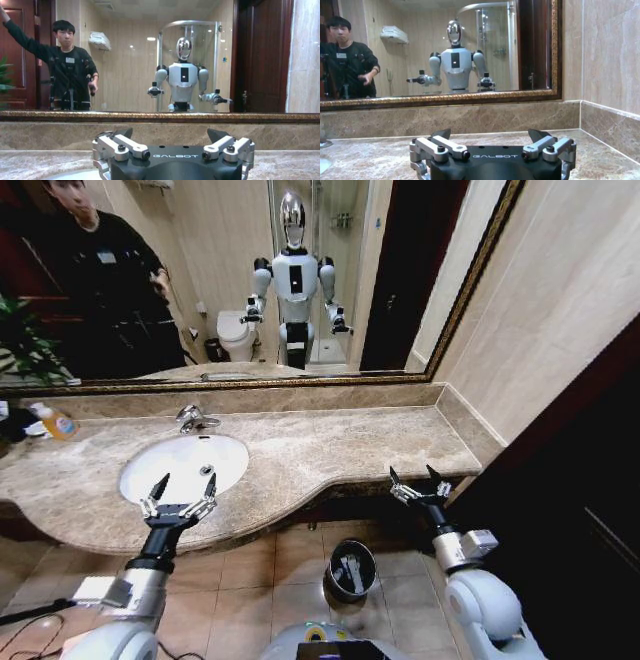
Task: Pick up the trash from the sink and place it in the trash bin.
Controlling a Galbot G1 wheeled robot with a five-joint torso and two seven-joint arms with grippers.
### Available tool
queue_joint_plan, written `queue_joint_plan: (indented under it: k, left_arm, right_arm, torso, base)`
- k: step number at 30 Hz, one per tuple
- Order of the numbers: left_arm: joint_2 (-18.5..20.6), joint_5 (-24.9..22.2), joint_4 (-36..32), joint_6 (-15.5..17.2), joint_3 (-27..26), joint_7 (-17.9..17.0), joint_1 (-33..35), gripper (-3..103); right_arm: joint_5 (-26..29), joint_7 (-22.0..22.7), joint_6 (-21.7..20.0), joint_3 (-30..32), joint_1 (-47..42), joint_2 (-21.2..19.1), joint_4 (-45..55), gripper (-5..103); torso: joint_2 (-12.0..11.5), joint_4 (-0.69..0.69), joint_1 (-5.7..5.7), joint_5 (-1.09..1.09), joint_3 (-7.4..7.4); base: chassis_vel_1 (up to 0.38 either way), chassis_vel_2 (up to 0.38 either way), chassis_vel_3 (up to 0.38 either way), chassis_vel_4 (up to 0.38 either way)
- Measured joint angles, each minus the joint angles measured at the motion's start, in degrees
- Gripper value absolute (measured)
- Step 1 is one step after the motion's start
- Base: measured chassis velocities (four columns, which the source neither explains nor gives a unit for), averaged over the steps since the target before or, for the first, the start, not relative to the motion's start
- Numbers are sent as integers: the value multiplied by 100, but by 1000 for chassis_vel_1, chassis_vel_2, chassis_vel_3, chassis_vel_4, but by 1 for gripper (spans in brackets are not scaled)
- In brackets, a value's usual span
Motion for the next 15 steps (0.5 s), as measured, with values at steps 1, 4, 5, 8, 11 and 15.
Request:
queue_joint_plan:
  k: [1, 4, 5, 8, 11, 15]
  left_arm:
    - [0, 0, 0, 0, 0, 0, 0, 100]
    - [0, 0, 0, 0, 0, 0, 0, 100]
    - [0, 0, 0, 0, 0, 0, 0, 100]
    - [0, 0, 0, 0, 0, 0, 0, 100]
    - [0, 0, 0, 0, 0, 0, 0, 100]
    - [0, 0, 0, 0, 0, 0, 0, 100]
  right_arm:
    - [0, -1, -1, 0, 1, 0, -1, 100]
    - [0, -1, -1, -1, 1, -1, -1, 100]
    - [0, -1, -1, -1, 1, -1, -2, 100]
    - [0, -1, -1, -2, 2, -1, -2, 100]
    - [1, -1, -1, -3, 3, -2, -2, 100]
    - [1, -1, -1, -3, 3, -2, -2, 100]
  torso:
    - [0, 0, 0, 0, 0]
    - [0, 0, 0, 0, 0]
    - [0, 0, 0, 0, 0]
    - [0, 0, 0, 0, 0]
    - [0, 0, 0, 0, 0]
    - [0, 0, 0, 0, 0]
  base:
    - [0, 0, 0, 0]
    - [0, 0, 0, 0]
    - [0, 0, 0, 0]
    - [0, 0, 0, 0]
    - [0, 0, 0, 0]
    - [0, 0, 0, 0]
